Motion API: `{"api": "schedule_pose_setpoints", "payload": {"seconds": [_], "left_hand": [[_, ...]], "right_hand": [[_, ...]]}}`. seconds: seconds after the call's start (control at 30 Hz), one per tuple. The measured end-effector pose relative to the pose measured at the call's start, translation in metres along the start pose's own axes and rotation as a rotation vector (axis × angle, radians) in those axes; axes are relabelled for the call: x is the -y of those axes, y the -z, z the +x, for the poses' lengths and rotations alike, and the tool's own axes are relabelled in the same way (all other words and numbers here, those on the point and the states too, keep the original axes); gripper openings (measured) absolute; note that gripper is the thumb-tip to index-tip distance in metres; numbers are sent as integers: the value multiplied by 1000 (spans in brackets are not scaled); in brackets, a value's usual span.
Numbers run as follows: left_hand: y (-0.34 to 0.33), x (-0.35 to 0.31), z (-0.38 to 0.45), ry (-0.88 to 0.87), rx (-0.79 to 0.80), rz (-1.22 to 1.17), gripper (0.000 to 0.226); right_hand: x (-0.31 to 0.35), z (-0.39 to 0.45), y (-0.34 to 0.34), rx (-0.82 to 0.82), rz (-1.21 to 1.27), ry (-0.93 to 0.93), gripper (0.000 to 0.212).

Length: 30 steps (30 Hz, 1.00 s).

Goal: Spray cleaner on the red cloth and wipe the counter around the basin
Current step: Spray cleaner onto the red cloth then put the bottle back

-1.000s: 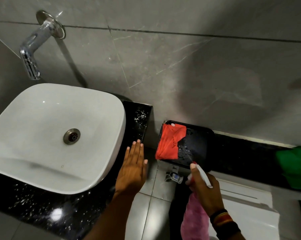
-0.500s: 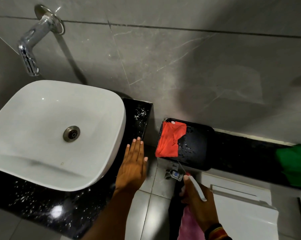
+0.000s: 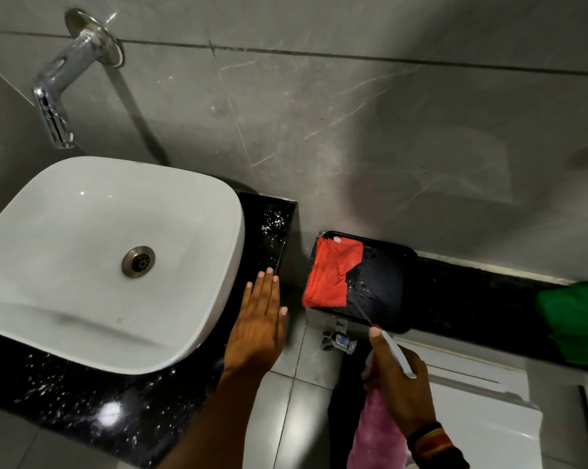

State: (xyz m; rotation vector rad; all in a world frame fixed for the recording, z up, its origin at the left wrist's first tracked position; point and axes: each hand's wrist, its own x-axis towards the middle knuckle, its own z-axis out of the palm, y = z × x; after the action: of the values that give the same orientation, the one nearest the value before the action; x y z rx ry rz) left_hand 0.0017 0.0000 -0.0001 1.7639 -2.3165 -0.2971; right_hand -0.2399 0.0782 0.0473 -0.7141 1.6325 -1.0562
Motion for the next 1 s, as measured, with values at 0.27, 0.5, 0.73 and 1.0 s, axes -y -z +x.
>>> {"api": "schedule_pose_setpoints", "payload": {"seconds": [0.27, 0.5, 0.73, 1.0], "left_hand": [[0, 1, -1, -8, -10, 6, 61], [-1, 0, 0, 17, 5, 15, 62], [-1, 1, 1, 18, 16, 2, 63], [-2, 2, 1, 8, -4, 16, 63]], "right_hand": [[20, 25, 26, -160, 35, 162, 20], [72, 105, 79, -546, 18, 431, 35], [55, 163, 99, -697, -36, 343, 47], [35, 133, 98, -691, 139, 237, 44]]}}
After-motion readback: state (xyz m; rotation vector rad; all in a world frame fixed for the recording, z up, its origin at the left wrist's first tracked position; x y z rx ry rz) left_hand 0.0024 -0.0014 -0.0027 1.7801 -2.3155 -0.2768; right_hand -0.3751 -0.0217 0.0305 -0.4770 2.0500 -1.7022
